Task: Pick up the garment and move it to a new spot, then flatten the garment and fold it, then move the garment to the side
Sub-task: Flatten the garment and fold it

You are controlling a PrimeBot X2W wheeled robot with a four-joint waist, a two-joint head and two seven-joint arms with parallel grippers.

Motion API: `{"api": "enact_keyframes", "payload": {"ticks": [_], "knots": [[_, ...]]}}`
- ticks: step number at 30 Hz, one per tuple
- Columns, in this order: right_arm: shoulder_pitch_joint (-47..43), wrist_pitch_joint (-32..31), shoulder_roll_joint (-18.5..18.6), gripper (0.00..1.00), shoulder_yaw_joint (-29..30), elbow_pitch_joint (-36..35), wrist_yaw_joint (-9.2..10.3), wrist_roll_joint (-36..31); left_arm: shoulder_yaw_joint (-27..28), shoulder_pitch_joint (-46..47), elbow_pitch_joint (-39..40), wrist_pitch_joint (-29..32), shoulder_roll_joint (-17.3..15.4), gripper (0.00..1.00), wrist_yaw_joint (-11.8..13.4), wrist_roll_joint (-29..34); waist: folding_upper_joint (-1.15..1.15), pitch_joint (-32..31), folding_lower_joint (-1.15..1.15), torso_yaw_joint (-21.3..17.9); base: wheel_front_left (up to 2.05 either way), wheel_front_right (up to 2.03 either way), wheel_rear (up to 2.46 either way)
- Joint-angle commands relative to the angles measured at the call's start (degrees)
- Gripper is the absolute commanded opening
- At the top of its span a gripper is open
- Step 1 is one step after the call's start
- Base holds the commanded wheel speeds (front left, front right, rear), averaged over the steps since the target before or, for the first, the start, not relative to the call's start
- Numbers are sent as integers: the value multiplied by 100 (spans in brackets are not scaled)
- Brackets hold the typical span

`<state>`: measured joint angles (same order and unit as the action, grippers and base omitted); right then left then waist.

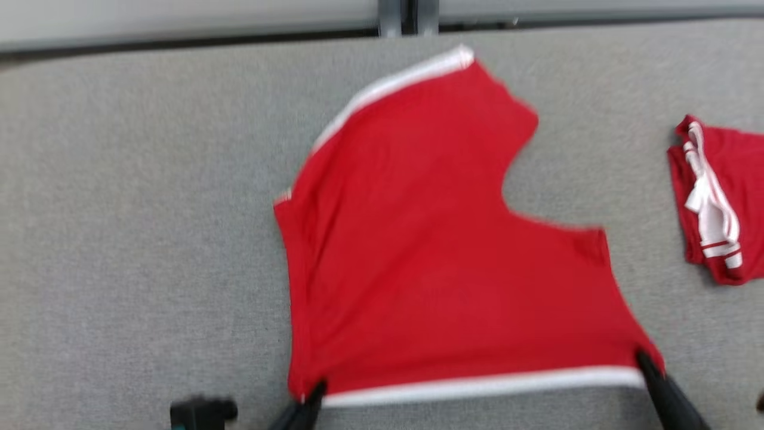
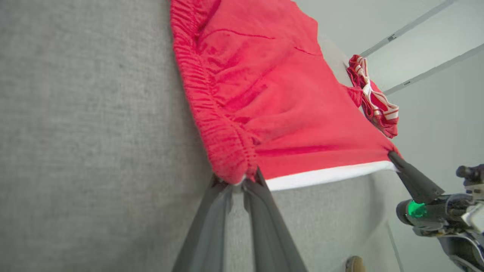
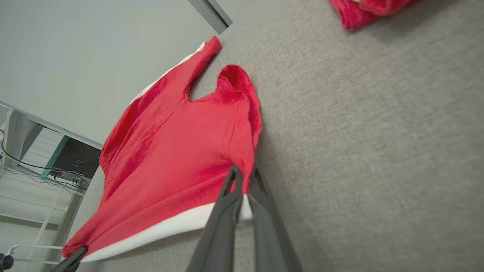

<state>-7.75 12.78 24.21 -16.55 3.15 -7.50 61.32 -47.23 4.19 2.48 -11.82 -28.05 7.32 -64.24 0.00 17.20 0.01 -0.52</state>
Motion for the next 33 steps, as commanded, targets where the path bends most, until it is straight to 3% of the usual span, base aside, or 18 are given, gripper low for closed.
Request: {"api": "enact_keyframes", "payload": {"ticks": [1, 6, 10, 17, 21, 26, 33], "knots": [[-385, 85, 44, 0, 159, -38, 2, 68, 73, -358, 172, -114, -62, 0, 176, -115, 0, -596, -1, -25, 0, 0, 0], [-1089, 114, 119, 0, 487, -378, 2, 149, 251, -1067, 746, -268, -4, 0, 423, -228, 0, -615, -1, 112, 0, 0, 0], [-821, -117, 216, 0, 701, -733, 2, 99, 405, -969, 1153, -283, -28, 0, 342, -116, 0, -433, -1, 230, 0, 0, 0], [1127, -1166, 349, 0, 715, -766, 1, -261, 658, 323, 1372, 277, 159, 0, 327, -166, 0, 211, -1, 568, 0, 0, 0], [2353, -1821, 313, 0, 665, -257, 1, -502, 765, 1070, 1091, 549, 471, 0, 500, -192, 0, 600, -1, 885, 0, 0, 0], [3619, -2338, 272, 0, 596, 416, 1, -927, 776, 1911, 458, 818, 954, 0, 535, -287, 0, 1061, -1, 1270, 0, 0, 0], [4834, -2708, 170, 0, 275, 1207, 1, -1268, 738, 2580, -362, 918, 1322, 0, 473, -250, 0, 1374, -1, 1421, 0, 0, 0]]}}
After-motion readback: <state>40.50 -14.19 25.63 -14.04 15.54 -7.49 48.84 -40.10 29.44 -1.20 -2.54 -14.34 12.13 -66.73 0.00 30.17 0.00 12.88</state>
